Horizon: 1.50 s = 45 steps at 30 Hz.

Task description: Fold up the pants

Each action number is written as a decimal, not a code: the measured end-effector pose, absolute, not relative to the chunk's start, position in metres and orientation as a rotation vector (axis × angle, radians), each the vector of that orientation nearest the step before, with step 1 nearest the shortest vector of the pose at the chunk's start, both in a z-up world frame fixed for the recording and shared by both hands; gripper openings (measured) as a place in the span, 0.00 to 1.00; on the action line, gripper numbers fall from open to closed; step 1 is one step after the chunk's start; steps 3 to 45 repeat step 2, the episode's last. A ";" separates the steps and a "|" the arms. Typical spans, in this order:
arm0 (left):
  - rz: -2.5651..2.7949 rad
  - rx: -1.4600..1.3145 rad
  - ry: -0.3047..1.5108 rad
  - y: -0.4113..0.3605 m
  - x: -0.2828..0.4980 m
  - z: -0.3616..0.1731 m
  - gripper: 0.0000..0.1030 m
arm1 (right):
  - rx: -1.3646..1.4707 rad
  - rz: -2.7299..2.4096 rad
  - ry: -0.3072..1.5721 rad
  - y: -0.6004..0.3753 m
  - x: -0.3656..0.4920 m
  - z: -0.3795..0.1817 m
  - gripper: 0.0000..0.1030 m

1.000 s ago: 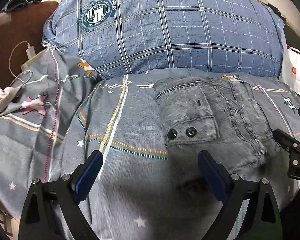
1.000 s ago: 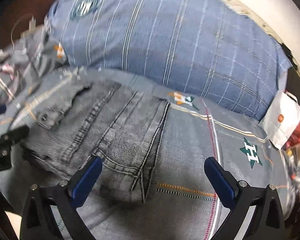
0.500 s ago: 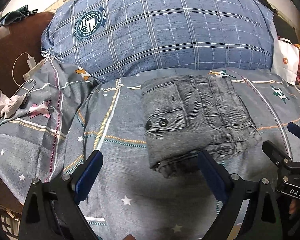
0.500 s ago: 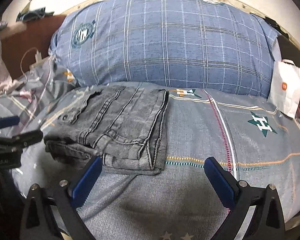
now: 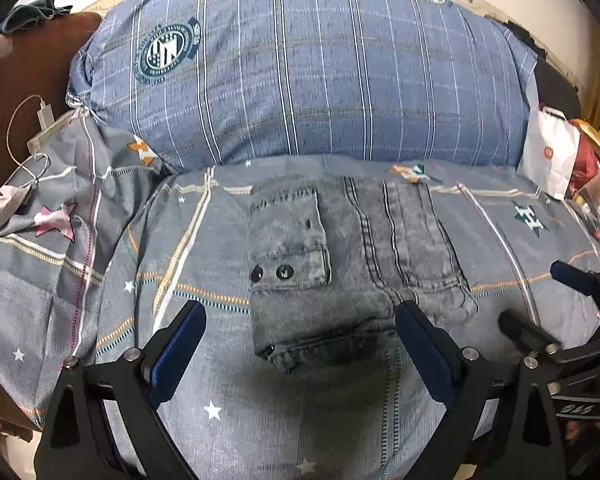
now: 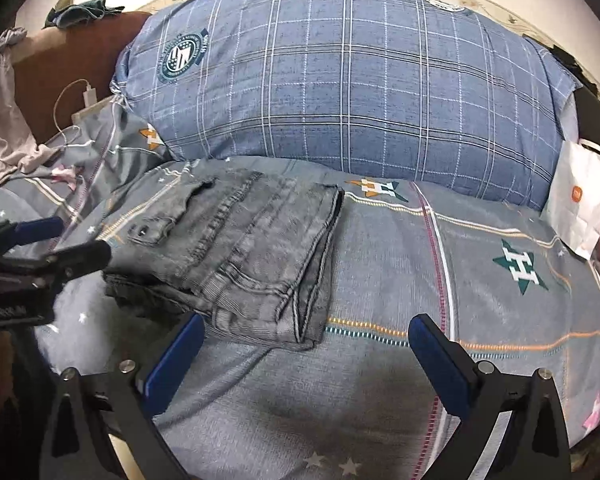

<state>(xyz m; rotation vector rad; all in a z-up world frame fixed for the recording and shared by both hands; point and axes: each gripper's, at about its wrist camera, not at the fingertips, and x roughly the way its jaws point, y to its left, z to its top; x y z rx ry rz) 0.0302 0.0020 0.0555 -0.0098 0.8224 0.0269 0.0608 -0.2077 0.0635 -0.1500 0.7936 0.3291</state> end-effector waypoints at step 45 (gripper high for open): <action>0.027 -0.011 0.826 0.003 0.032 0.057 0.93 | -0.134 0.330 0.799 -0.207 0.063 0.073 1.00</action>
